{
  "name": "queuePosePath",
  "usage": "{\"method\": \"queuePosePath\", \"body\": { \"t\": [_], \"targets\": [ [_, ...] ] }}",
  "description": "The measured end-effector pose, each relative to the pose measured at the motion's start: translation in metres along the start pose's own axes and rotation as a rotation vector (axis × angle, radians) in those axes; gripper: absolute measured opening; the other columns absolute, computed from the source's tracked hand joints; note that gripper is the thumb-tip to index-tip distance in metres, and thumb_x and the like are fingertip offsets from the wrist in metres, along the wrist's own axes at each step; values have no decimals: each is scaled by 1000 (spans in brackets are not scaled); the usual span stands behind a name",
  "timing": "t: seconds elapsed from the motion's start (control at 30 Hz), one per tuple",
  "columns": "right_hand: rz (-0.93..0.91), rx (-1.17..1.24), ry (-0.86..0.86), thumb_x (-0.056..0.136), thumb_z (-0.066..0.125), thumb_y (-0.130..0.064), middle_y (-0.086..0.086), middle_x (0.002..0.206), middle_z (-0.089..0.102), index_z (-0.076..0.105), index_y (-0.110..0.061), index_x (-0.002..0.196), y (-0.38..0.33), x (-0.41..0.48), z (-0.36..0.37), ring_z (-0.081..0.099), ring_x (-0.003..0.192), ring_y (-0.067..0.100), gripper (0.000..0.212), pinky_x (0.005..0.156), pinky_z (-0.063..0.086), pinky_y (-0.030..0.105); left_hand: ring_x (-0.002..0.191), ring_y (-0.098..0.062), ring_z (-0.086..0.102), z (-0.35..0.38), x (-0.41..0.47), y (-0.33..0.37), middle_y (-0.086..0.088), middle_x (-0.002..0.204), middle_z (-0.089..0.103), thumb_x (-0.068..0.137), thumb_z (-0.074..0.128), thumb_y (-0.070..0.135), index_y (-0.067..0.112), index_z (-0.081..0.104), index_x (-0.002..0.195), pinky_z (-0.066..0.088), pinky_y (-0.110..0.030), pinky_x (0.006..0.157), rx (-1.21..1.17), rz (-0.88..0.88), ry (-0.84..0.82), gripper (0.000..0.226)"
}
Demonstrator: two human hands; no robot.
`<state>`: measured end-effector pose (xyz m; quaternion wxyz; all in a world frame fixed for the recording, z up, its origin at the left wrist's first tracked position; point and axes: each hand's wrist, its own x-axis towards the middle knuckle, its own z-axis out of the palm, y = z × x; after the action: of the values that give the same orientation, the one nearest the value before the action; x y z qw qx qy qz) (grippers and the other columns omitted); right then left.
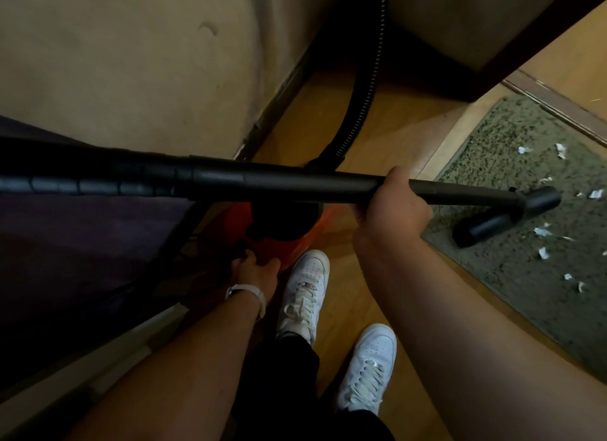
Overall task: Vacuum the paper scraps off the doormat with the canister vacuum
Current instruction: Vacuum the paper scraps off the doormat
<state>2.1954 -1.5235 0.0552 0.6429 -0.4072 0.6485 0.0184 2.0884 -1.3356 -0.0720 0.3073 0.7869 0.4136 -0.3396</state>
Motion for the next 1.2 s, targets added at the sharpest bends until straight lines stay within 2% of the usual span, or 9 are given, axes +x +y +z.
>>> {"method": "queuePosePath", "body": {
  "t": [0.37, 0.53, 0.6, 0.67, 0.77, 0.87, 0.93, 1.03, 1.2],
  "targets": [
    [83, -33, 6, 92, 62, -26, 6, 95, 57, 39, -15, 116, -9, -12, -4, 64, 79, 20, 36, 77, 61, 43, 125, -37, 45, -17, -32, 14, -15, 143, 36, 83, 62, 25, 12, 42, 140, 39, -44, 105, 66, 78, 16, 62],
    [122, -65, 26, 94, 60, -23, 2, 87, 50, 38, -12, 113, -26, -29, -10, 54, 71, 16, 31, 73, 50, 38, 82, -20, 64, -67, -179, 42, 2, 91, 65, 79, 53, 31, 32, 59, 96, 50, -36, 74, 290, 959, -27, 17],
    [141, -61, 24, 94, 60, -21, 1, 86, 47, 36, -13, 112, -34, -36, -13, 51, 70, 16, 32, 74, 46, 35, 75, -20, 63, -99, -233, 72, 2, 84, 67, 81, 54, 25, 26, 69, 91, 50, -38, 67, 423, 1310, 21, 19],
    [166, -67, 11, 94, 61, -21, 3, 88, 49, 34, -14, 111, -39, -41, -16, 56, 76, 21, 32, 74, 50, 37, 83, -21, 64, -130, -268, 111, -1, 92, 70, 78, 51, 24, 20, 74, 100, 50, -40, 70, 562, 1482, 146, 31],
    [157, -87, 11, 93, 61, -21, 8, 98, 56, 36, -14, 111, -44, -45, -22, 60, 87, 27, 32, 80, 54, 39, 95, -31, 61, -159, -275, 165, -11, 105, 67, 70, 52, 32, 14, 71, 109, 45, -44, 76, 909, 1434, 273, 47],
    [147, -111, 14, 94, 61, -22, 8, 102, 56, 37, -11, 116, -51, -46, -28, 58, 88, 26, 35, 78, 50, 35, 86, -33, 63, -165, -269, 205, -11, 100, 64, 57, 79, 39, 13, 64, 116, 50, -42, 68, 1290, 1203, 145, 67],
    [153, -136, 16, 94, 61, -21, 10, 104, 55, 36, -8, 119, -56, -46, -31, 57, 88, 26, 37, 76, 49, 35, 94, -24, 59, -162, -268, 223, -2, 109, 56, 75, 68, 50, 23, 44, 128, 46, -35, 67, 1455, 1051, 87, 64],
    [173, -168, 25, 94, 61, -21, 13, 111, 56, 35, -7, 119, -64, -47, -34, 58, 91, 28, 38, 82, 54, 39, 94, -18, 57, -157, -256, 236, 3, 105, 51, 91, 48, 47, 27, 39, 116, 41, -31, 64, 1459, 977, 31, 33],
    [162, -174, 32, 94, 59, -21, 15, 114, 59, 33, -9, 113, -71, -45, -33, 59, 92, 30, 35, 82, 53, 38, 94, -20, 60, -129, -241, 255, 2, 106, 55, 89, 51, 44, 27, 46, 111, 45, -30, 66, 1421, 961, -128, 29]
  ]
}}
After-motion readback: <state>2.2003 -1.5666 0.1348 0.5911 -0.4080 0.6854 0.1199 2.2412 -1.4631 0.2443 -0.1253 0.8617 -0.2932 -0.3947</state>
